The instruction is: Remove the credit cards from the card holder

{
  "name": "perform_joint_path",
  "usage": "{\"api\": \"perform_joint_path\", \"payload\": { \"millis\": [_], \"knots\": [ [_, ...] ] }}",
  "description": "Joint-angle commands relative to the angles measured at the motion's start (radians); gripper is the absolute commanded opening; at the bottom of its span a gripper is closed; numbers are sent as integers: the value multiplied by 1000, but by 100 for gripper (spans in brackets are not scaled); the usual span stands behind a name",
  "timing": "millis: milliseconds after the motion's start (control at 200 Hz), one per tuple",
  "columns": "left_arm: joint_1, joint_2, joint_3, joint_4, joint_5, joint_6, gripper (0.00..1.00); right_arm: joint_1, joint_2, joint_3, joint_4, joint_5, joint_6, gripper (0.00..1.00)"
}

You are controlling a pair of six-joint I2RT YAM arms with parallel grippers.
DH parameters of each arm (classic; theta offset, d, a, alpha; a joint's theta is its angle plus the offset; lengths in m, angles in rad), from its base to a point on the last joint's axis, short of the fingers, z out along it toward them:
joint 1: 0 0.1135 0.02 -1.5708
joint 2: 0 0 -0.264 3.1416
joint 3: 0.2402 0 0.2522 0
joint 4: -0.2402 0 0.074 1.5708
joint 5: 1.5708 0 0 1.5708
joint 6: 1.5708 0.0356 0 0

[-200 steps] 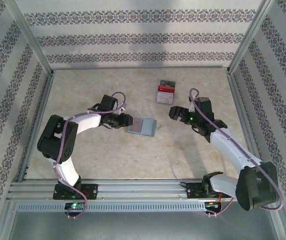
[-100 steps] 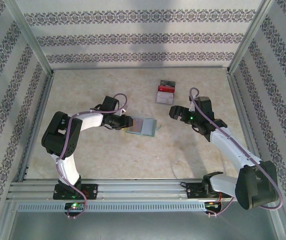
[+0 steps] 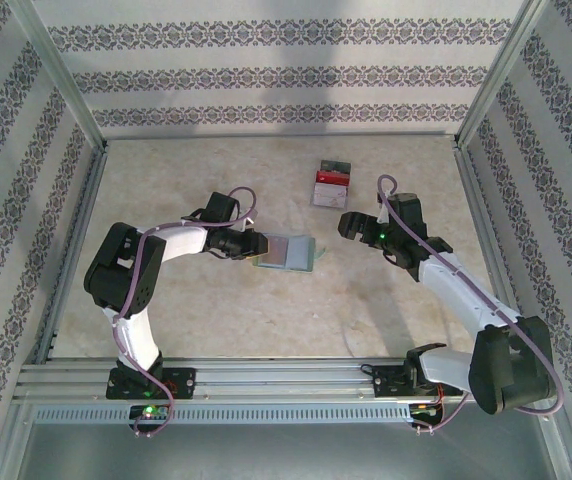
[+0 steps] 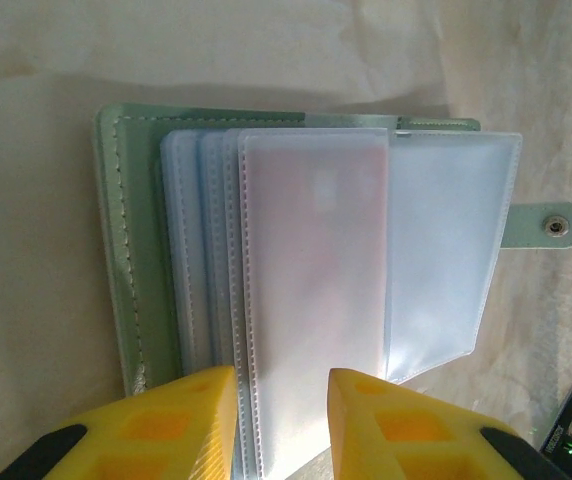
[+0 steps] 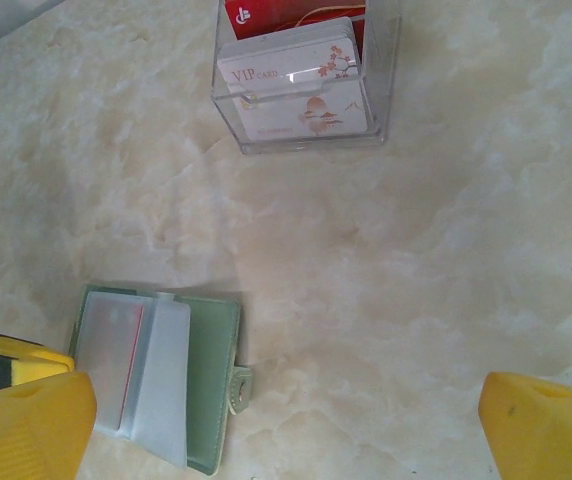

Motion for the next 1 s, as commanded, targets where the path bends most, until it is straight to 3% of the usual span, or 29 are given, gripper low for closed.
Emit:
{"api": "perform_joint_path", "payload": {
  "millis": [0,844,999],
  "knots": [
    [-17,2,36,14,20,26,30,-7,5,16,17,-11,1,98],
    [-126,39,174,-31,44,37,30,-9,10,2,20,-47,-7,98],
    [-147,56,203,-34,50,31,30,-10,63,29,30,-211,25,82]
  ]
}}
